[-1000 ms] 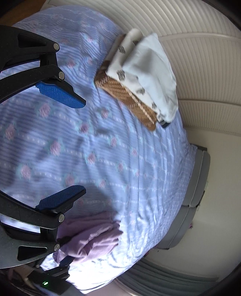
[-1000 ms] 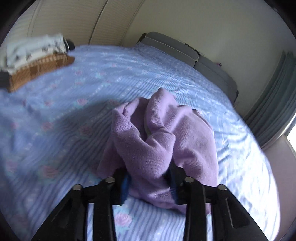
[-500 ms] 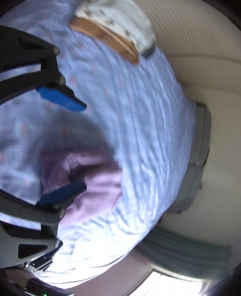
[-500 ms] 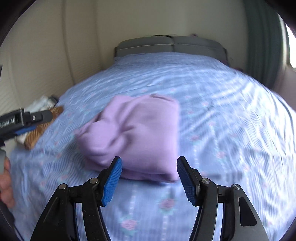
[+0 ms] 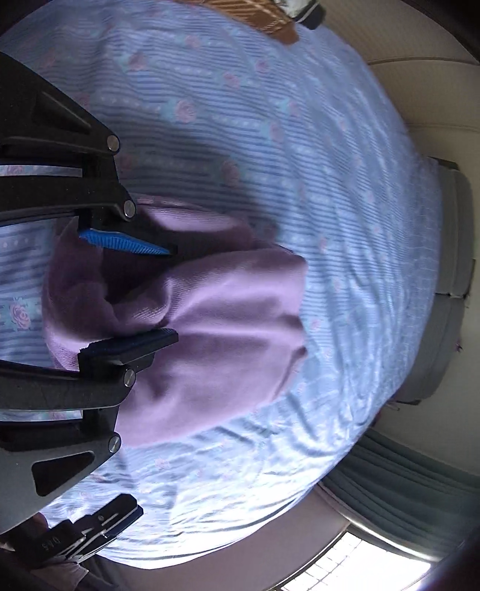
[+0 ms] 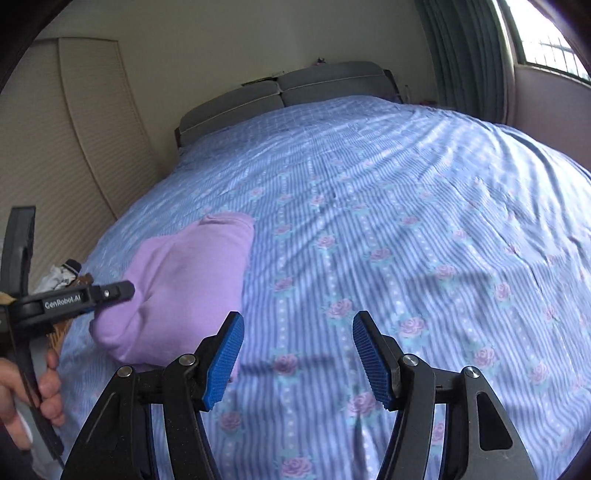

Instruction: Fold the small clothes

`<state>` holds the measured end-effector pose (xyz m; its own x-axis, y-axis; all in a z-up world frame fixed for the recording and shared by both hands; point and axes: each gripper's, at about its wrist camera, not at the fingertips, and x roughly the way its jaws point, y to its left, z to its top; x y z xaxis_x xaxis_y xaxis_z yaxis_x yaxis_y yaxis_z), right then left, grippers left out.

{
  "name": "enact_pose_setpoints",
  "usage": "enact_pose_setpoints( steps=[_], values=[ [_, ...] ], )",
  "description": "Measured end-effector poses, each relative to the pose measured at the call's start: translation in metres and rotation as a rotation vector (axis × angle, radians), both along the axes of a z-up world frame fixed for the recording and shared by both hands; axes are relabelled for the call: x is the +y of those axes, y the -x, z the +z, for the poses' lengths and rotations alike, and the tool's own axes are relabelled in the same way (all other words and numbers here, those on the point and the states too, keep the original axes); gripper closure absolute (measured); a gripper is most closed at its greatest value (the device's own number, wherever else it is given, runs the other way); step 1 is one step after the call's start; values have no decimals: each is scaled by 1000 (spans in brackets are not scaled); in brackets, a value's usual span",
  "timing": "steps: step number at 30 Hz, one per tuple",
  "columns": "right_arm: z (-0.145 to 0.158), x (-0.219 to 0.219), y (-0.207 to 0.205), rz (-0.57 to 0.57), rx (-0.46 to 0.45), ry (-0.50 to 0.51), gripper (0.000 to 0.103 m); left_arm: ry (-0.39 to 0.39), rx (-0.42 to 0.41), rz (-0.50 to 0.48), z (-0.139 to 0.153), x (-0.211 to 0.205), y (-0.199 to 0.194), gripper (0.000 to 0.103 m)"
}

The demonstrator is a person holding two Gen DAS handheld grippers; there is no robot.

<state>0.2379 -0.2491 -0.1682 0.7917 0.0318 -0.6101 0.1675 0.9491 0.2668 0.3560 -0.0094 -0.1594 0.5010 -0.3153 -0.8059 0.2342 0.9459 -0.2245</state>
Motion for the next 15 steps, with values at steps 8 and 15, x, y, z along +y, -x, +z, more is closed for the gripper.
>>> enact_pose_setpoints(
  steps=[8,15],
  values=[
    [-8,-6,3,-6,16,-19,41,55,-15,14,10,11,25,85],
    [-7,-9,4,-14,14,-21,41,83,17,51,-11,28,28,83]
  ],
)
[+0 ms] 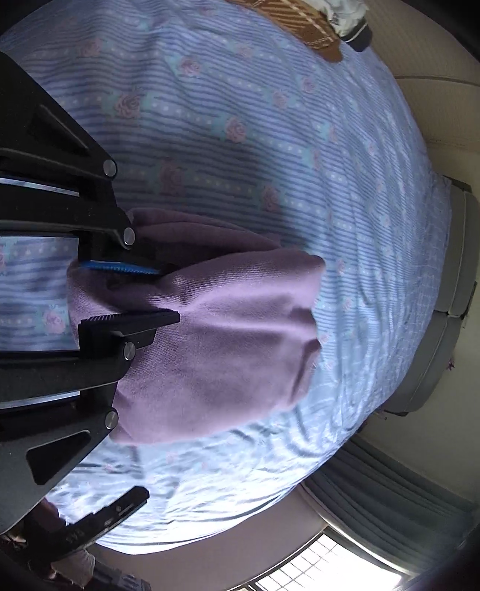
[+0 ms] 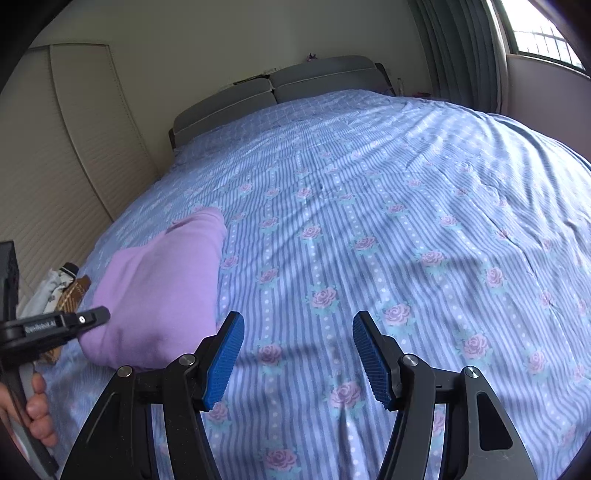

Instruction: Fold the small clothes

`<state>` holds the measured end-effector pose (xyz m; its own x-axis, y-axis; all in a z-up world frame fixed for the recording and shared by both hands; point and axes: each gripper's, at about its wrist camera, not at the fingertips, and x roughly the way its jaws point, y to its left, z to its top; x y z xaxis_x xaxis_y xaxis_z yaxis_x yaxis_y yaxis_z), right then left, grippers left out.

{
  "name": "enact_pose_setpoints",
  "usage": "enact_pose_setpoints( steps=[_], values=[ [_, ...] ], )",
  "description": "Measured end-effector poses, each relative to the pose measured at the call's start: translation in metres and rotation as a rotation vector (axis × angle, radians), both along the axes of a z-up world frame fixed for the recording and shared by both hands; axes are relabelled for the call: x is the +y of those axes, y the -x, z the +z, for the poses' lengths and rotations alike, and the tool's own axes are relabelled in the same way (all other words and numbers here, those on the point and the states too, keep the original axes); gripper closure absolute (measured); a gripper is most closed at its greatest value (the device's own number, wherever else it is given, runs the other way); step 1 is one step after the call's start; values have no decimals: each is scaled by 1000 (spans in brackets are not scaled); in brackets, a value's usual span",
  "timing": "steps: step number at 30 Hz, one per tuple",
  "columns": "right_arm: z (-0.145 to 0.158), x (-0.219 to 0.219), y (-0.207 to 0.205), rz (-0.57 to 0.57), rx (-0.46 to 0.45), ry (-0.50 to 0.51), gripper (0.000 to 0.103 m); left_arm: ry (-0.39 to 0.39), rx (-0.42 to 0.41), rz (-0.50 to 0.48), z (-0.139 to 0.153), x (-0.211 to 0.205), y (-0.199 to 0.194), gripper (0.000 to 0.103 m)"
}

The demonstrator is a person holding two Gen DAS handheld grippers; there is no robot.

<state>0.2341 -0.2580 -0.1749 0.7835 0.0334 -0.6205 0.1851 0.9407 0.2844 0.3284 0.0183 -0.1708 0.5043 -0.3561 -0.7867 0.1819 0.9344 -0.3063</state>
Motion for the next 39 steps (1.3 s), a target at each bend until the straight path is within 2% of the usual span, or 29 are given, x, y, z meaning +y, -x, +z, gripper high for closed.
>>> enact_pose_setpoints(
  steps=[4,9,14,16,17,19,22,28,31,34,39],
  values=[
    [-4,7,-1,18,14,15,41,-17,-33,-2,-10,1,-5,78],
    [-10,9,-4,35,37,6,41,-12,-32,8,-2,0,-6,72],
    [-9,12,-8,63,64,-19,41,-15,-67,24,15,1,4,52],
    [-5,14,-7,71,60,-14,41,-36,-89,38,22,1,6,37],
    [-3,16,-7,76,57,-8,39,-45,-107,47,26,2,8,36],
    [3,18,-7,86,47,5,32,-48,-111,51,27,5,6,35],
    [13,20,-13,100,27,22,27,-50,-91,73,23,13,0,35],
    [23,40,-49,172,24,66,25,-42,-52,86,6,22,-4,35],
    [17,53,-65,202,59,102,25,-40,-48,97,1,27,-5,34],
    [1,63,-75,193,143,192,25,-44,-40,101,-6,29,-7,33],
    [-11,58,-74,164,196,246,25,-45,-38,120,-13,29,-6,33]
  ],
)
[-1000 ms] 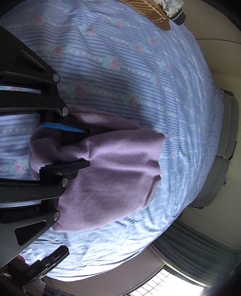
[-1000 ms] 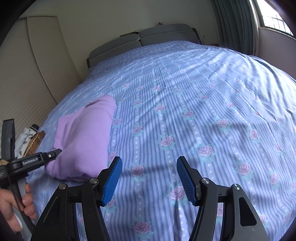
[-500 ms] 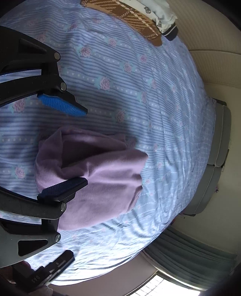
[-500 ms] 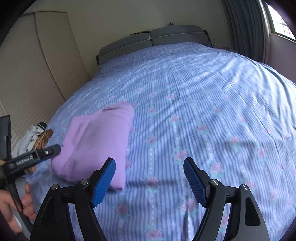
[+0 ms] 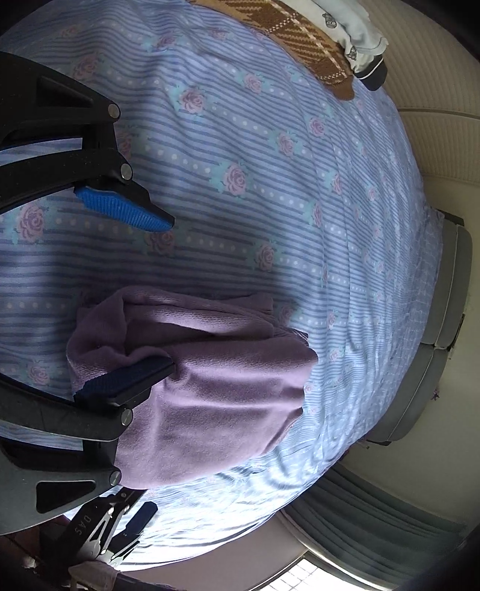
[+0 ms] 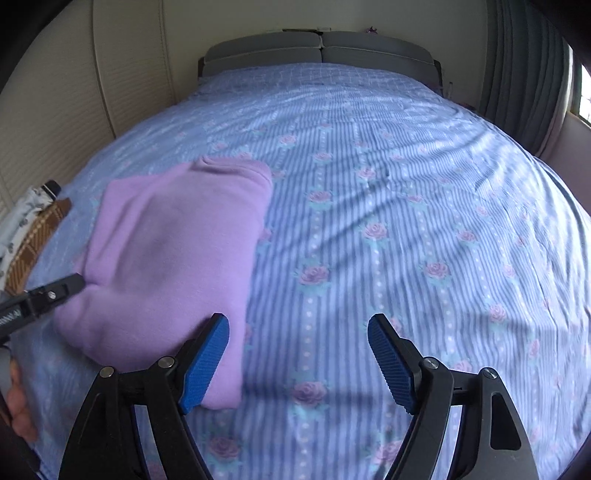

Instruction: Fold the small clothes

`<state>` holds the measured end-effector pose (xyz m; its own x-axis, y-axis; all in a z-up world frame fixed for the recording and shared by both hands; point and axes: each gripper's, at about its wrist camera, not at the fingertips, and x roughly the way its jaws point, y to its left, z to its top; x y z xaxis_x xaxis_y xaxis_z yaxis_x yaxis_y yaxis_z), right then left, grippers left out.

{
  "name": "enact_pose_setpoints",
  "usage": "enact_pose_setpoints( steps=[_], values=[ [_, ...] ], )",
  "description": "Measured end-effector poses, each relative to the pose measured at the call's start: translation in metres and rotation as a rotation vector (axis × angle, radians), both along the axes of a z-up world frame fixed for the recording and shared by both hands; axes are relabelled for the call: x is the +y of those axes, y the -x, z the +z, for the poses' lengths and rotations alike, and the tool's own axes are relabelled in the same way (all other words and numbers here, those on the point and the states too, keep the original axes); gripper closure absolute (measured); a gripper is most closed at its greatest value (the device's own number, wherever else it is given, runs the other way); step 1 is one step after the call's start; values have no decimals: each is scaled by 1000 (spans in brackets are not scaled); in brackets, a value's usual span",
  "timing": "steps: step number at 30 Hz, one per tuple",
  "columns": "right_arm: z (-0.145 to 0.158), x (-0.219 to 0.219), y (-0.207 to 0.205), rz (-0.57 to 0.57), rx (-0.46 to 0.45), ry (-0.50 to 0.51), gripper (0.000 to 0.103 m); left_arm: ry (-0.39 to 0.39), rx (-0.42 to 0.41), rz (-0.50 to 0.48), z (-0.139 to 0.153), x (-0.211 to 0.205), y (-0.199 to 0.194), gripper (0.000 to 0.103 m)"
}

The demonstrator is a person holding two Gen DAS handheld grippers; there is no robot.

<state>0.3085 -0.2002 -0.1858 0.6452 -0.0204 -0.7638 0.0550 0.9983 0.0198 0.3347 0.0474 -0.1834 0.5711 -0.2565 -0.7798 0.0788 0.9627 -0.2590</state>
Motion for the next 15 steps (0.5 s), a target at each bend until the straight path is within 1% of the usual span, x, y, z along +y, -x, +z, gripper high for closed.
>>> enact_pose_setpoints(
  steps=[2,3,5,7,9,10,11,12,13,15],
  values=[
    [-5,-3,-2,-12,29,16,25,-4,-4,3,3,0,1,33],
    [-4,-6,-2,-16,31,2,25,-4,-13,1,8,0,2,33],
    [4,-10,3,-14,3,-27,25,-7,-34,-6,19,0,2,34],
    [15,-11,5,-5,-33,-30,25,-16,-68,-17,33,-1,-2,34],
    [25,-11,3,16,-61,-38,25,-10,-100,-40,47,-2,-13,35],
    [31,-11,0,27,-71,-43,25,8,-109,-66,53,-4,-23,36],
    [35,-11,-3,34,-77,-48,25,21,-113,-86,57,-6,-32,39],
    [39,-12,-6,36,-83,-51,25,25,-114,-106,58,-8,-41,47],
    [43,-13,-9,33,-88,-51,25,23,-113,-122,59,-11,-49,52],
    [48,-16,-13,29,-98,-62,25,-3,-95,-156,55,-19,-68,57]
  ],
)
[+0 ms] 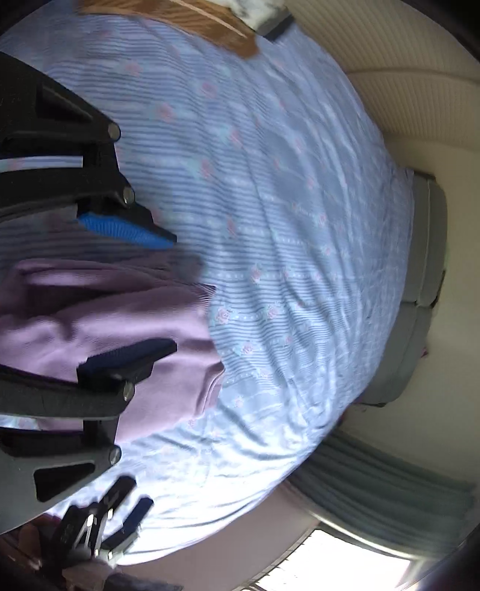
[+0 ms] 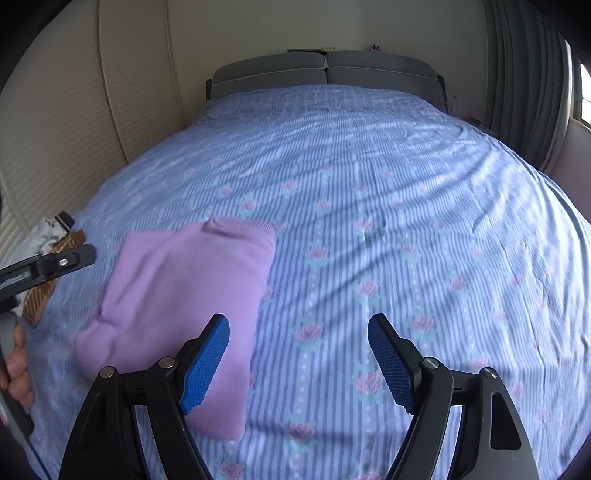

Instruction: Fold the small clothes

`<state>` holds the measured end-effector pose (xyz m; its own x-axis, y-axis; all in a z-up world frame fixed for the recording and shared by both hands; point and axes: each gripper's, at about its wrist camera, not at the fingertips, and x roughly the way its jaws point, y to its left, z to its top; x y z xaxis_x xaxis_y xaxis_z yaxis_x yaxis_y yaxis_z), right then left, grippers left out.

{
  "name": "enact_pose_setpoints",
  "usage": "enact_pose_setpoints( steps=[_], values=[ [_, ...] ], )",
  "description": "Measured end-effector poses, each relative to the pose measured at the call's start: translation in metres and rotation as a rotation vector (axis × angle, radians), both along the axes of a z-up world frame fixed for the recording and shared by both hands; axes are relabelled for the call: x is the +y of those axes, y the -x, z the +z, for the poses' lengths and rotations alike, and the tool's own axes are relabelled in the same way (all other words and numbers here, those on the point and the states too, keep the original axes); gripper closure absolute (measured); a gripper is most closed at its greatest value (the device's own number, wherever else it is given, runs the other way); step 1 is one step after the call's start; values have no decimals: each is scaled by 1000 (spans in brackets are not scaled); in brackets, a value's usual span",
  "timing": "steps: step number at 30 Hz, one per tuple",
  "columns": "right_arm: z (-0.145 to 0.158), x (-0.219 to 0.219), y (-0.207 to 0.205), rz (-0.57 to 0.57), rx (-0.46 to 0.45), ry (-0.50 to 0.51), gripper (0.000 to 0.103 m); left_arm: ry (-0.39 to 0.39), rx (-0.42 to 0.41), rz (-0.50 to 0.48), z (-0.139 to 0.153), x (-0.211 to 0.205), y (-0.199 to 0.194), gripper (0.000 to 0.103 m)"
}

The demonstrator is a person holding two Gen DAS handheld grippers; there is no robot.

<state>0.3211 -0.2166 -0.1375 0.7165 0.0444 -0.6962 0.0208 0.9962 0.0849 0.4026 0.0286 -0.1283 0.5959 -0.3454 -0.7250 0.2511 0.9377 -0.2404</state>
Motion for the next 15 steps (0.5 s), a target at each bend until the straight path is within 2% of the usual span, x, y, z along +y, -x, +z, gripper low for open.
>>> enact_pose_setpoints(
  steps=[3,6,9,13,15],
  values=[
    [3,-6,-3,-11,-9,-14,25,34,86,-48,-18,-8,-25,60],
    [0,-10,-3,-16,-10,-13,25,61,147,-59,-33,-13,-32,75],
    [-5,-14,-3,-22,-4,-15,25,58,127,-63,-30,-12,-28,86],
    [-9,-21,-2,-39,3,-35,25,72,69,-35,-14,1,-23,86],
    [-9,-23,0,-46,3,-51,25,55,77,-36,-18,2,-27,86]
  ],
)
